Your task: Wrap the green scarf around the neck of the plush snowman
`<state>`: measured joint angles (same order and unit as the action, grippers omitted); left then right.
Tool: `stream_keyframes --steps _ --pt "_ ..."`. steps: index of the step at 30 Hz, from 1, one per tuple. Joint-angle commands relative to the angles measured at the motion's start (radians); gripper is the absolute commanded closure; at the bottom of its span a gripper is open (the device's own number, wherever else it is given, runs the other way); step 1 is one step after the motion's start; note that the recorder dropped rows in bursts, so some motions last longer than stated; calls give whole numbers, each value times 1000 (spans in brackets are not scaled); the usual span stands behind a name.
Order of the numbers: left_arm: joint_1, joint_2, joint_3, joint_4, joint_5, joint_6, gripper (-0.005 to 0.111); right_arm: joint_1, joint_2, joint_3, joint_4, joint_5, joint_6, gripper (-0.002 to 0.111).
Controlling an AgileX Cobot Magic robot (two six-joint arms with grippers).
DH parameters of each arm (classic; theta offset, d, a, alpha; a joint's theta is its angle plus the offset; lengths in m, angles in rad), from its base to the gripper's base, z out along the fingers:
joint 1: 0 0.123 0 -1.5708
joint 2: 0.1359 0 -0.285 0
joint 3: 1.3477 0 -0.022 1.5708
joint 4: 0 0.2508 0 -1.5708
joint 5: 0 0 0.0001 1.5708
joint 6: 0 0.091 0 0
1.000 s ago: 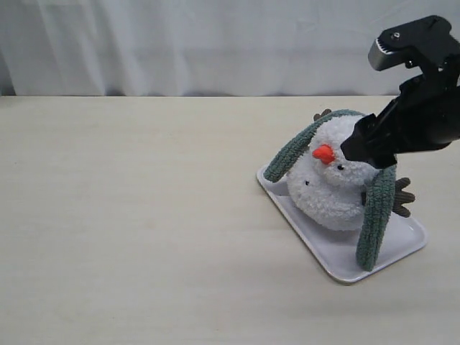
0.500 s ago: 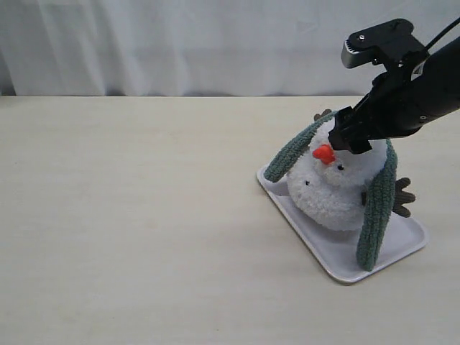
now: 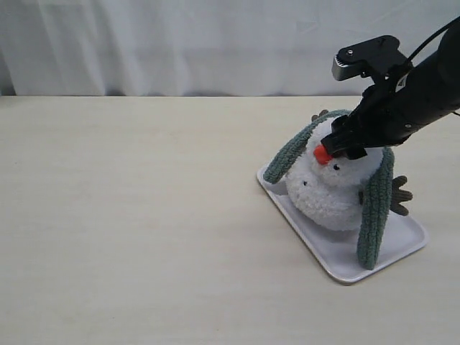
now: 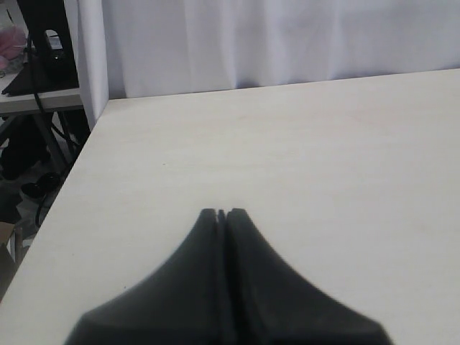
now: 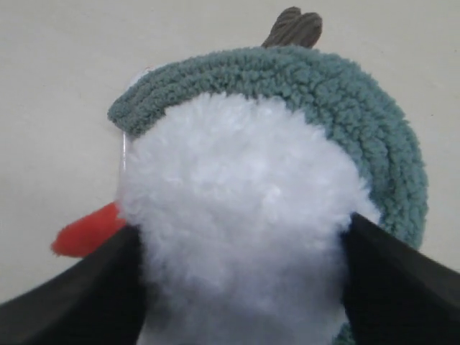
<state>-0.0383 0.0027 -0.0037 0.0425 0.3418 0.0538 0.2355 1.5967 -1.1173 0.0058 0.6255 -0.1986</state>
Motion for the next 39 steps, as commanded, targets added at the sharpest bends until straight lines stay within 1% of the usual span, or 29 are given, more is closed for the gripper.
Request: stream_keyframes --steps 1,5,9,13,23,25,30,35,39 --pt "-10 -3 4 -1 -11 -2 107 -1 10 1 5 16 -1 72" --pt "-10 -3 4 -1 -11 -2 107 -1 10 1 19 40 -76 103" --pt "-10 -3 4 -1 -11 -2 107 -1 10 1 134 60 -248 104" --pt "-10 -3 4 -1 -11 -2 107 -1 10 1 259 86 -497 104" --pt "-10 -3 4 -1 -11 -2 107 0 -39 1 280 129 -939 104" --pt "-10 -3 4 -1 -11 -2 107 0 -46 1 309 130 -1036 104" --pt "-10 -3 4 -1 -11 -2 107 0 -46 5 450 141 -1378 104" --pt "-10 -3 4 -1 -11 -2 107 0 -46 7 446 142 -1511 104" --pt "-10 -3 4 -1 -11 -2 107 0 -46 7 465 102 -1522 104"
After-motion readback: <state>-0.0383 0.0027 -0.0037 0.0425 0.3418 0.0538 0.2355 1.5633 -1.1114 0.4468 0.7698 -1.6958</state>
